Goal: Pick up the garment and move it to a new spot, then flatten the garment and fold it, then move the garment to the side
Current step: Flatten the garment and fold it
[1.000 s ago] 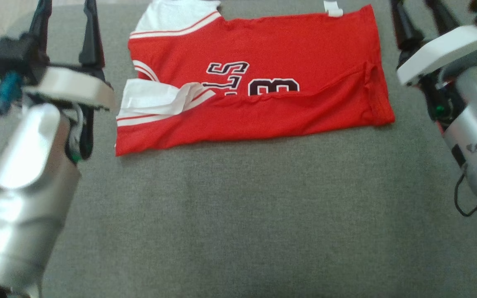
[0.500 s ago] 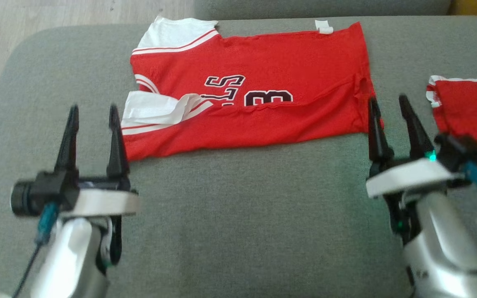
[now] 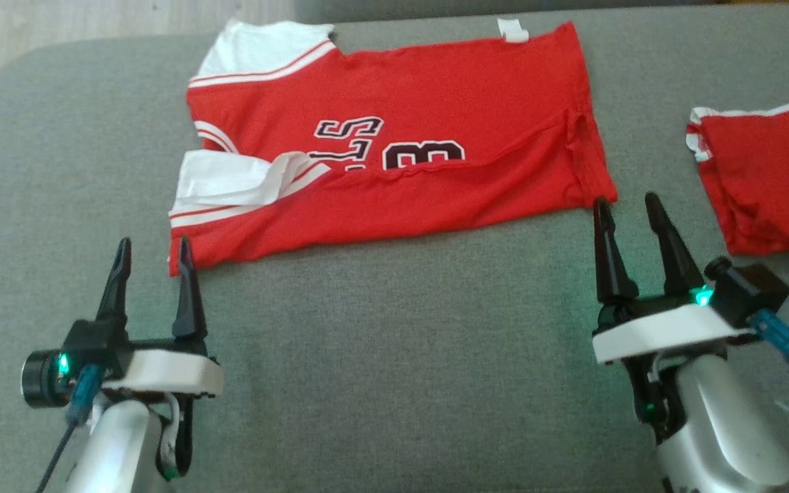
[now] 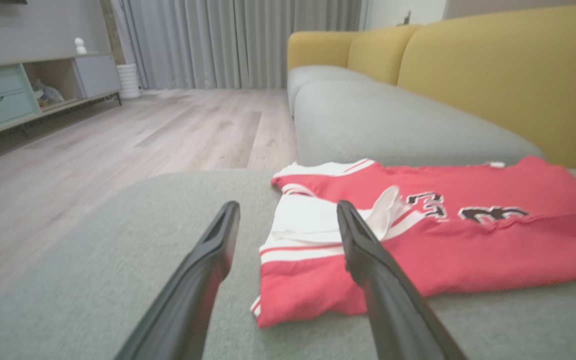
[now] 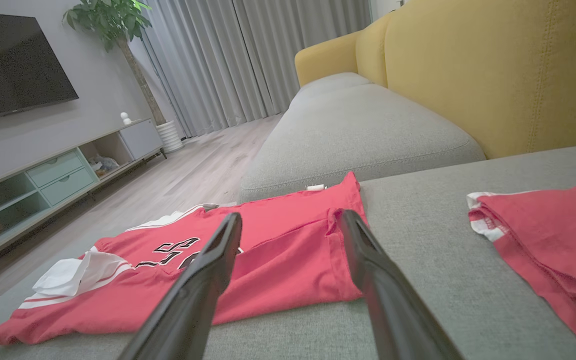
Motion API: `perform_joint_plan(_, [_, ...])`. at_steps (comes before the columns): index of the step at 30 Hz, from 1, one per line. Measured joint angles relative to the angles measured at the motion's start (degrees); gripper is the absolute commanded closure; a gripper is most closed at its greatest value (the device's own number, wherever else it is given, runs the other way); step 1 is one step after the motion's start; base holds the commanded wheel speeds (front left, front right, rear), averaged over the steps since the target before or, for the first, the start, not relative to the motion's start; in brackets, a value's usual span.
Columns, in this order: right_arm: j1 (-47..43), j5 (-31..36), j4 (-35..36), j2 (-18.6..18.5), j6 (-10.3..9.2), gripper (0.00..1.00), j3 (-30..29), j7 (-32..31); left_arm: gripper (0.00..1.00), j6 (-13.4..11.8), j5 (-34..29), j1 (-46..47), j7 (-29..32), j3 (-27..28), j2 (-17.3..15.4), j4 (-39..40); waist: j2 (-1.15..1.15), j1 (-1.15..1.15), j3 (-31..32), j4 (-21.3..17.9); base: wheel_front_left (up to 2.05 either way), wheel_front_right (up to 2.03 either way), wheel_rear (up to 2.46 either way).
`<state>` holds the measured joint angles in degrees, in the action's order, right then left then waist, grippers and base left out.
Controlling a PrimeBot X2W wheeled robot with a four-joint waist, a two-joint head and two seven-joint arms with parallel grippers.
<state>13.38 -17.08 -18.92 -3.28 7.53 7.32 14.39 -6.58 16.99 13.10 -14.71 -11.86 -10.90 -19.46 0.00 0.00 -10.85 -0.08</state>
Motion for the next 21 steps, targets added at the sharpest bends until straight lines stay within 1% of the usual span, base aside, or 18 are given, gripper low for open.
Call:
perform_joint_plan(5, [0.57, 0.22, 1.36, 0.03, 0.0, 0.0, 0.07, 0.0, 0.0, -0.07, 0.0, 3.82, 1.8, 0.47, -0.03, -8.21, 0.0, 0.01, -2.05, -0.62, 0.0, 0.0, 0.0])
perform_joint_plan(9, [0.53, 0.48, 1.35, 0.07, 0.0, 0.0, 1.52, 0.0, 0.0, -0.48, 0.01, 6.9, 2.61, 0.52, -0.09, -13.24, 0.0, 0.01, -3.43, -1.14, 0.0, 0.0, 0.0])
perform_joint_plan(12, [0.56, 0.38, 1.55, 0.11, 0.0, 0.0, 1.76, 0.0, 0.0, -0.36, 0.02, 8.31, 2.8, 0.52, -0.18, -15.96, 0.0, 0.0, -4.49, -1.63, 0.0, 0.0, 0.0])
perform_joint_plan(16, [0.85, -0.09, 1.75, 0.11, 0.0, 0.0, 2.14, 0.0, 0.0, 0.82, 0.03, 10.49, 3.44, 0.19, -0.26, -19.29, 0.0, 0.01, -5.95, -2.21, 0.0, 0.0, 0.0])
perform_joint_plan(21, [2.08, -0.86, 1.77, 0.11, 0.0, 0.0, 2.93, 0.0, 0.0, 1.05, 0.35, 13.79, 6.47, -0.2, -0.42, -22.76, 0.0, 0.0, -7.51, -2.93, 0.0, 0.0, 0.0])
